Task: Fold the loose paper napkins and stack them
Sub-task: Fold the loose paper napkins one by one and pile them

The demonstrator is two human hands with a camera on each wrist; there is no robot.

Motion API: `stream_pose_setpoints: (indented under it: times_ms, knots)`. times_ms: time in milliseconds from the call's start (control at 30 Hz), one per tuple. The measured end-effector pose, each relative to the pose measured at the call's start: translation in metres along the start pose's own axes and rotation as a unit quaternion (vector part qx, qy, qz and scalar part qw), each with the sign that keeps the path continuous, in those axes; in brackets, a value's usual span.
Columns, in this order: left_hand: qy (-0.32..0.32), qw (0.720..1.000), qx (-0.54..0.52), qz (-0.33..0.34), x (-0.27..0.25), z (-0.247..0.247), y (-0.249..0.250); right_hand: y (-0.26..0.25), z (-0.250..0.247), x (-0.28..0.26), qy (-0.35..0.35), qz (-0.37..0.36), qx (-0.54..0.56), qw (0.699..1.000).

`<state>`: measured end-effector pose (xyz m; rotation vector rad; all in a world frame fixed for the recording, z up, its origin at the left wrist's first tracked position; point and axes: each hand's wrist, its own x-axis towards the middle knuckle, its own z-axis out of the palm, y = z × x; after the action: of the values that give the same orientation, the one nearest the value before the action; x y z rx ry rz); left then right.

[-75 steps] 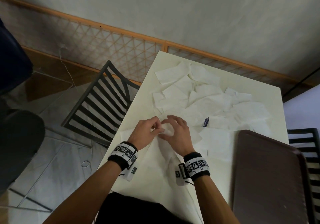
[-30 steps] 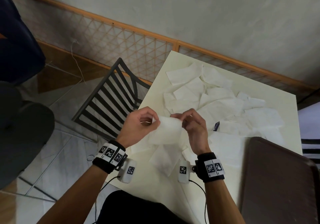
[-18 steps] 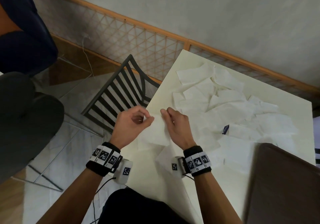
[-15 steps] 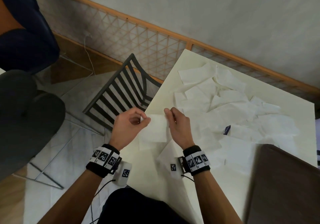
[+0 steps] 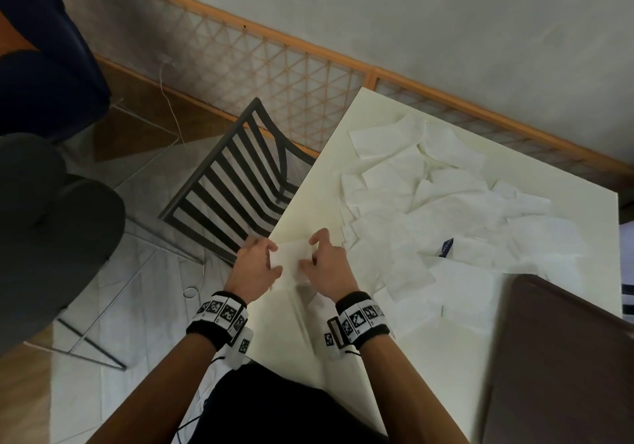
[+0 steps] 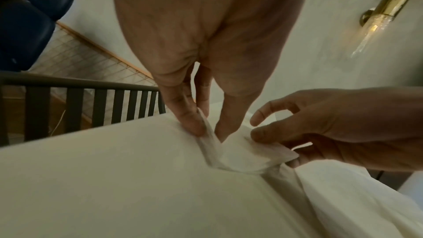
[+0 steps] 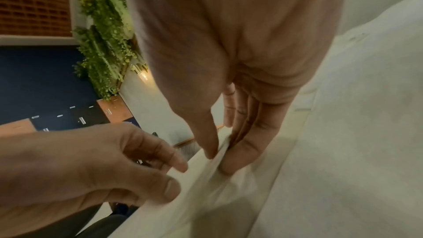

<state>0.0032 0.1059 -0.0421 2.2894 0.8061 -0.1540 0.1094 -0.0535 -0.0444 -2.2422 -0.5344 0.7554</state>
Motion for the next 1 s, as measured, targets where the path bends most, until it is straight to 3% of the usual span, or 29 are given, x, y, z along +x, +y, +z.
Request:
stream_pose_setpoints:
  times_ms: [100, 167, 267, 467, 633, 733, 833, 933, 1000]
  knots:
    - [0.013, 0.999, 0.047, 0.019, -0.004, 0.001, 0.000, 0.010, -0.026, -0.006, 0.071, -0.013, -0.127, 0.989]
    - [0.028, 0.996, 0.072, 0.053, -0.008, 0.001, 0.003, 0.023, -0.050, -0.008, 0.126, 0.010, -0.258, 0.958]
    - [0.015, 0.994, 0.051, 0.100, -0.010, 0.003, 0.020, 0.044, -0.072, -0.008, 0.121, 0.079, -0.321, 0.936]
    - [-0.066, 0.983, -0.026, 0.167, -0.001, 0.023, 0.066, 0.058, -0.091, -0.013, 0.094, 0.051, -0.180, 0.978]
    - [-0.140, 0.973, -0.076, 0.168, 0.005, 0.032, 0.093, 0.039, -0.116, -0.035, 0.055, -0.052, -0.094, 0.993]
    - [-0.128, 0.969, -0.125, 0.173, 0.002, 0.025, 0.103, 0.021, -0.137, -0.046, 0.105, -0.086, 0.006, 0.991]
    - [-0.109, 0.961, -0.202, 0.158, -0.003, 0.009, 0.112, 0.012, -0.146, -0.055, 0.173, -0.046, 0.110, 0.978]
    - [-0.072, 0.943, -0.295, 0.135, -0.010, -0.009, 0.122, 0.017, -0.136, -0.062, 0.107, -0.003, 0.180, 0.978]
    - [-0.049, 0.934, -0.328, 0.136, -0.012, -0.019, 0.127, 0.020, -0.125, -0.065, 0.081, -0.029, 0.228, 0.970]
